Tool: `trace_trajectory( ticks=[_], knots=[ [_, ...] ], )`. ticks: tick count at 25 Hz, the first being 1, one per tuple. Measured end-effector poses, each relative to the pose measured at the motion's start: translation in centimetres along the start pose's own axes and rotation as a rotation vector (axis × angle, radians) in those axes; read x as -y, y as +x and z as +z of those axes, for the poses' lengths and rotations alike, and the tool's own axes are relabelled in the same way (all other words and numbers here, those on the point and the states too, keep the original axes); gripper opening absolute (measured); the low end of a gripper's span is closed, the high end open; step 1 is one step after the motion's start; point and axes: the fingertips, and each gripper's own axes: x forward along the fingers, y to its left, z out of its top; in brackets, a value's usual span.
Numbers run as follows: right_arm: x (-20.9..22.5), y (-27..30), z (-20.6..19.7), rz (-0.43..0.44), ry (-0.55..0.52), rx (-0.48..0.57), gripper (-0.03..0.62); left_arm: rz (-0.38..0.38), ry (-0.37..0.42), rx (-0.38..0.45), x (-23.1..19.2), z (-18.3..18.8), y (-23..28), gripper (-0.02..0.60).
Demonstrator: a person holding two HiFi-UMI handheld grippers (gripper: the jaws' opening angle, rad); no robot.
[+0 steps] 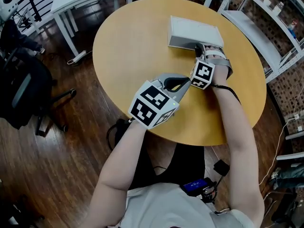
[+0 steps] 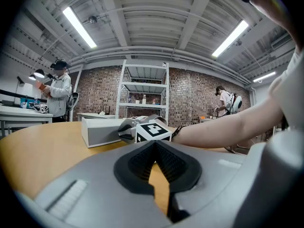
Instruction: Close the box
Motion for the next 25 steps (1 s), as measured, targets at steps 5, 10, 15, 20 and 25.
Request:
trace_trajectory(
  ticks=[5, 10, 15, 20, 25],
  knots=[
    [-1.0, -0.9, -0.4, 0.030, -0.013, 0.011, 0.163, -0.001, -0.002, 0.001, 0.1, -0.1, -0.1, 0.000],
    [-0.6, -6.7, -0.4, 0.045, 0.189, 0.133, 0.114, -0.003, 0.001, 0.002, 0.1, -0.4, -0.4, 0.000],
    [-0.2, -15.4, 0.4, 0.268, 0.785, 0.485, 0.028, -0.004, -0.001, 0.005, 0.2, -0.5, -0.8, 0.000],
    [0.1, -20.1, -1.2, 0.435, 1.209, 0.729, 0.002, 0.001, -0.004, 0.010, 0.7, -0.3, -0.2, 0.000],
    [-0.4, -21.2, -2.1, 0.474, 1.339, 0.814, 0.002, -0.020, 0.002, 0.005, 2.0, -0.1, 1.8, 0.000]
  ],
)
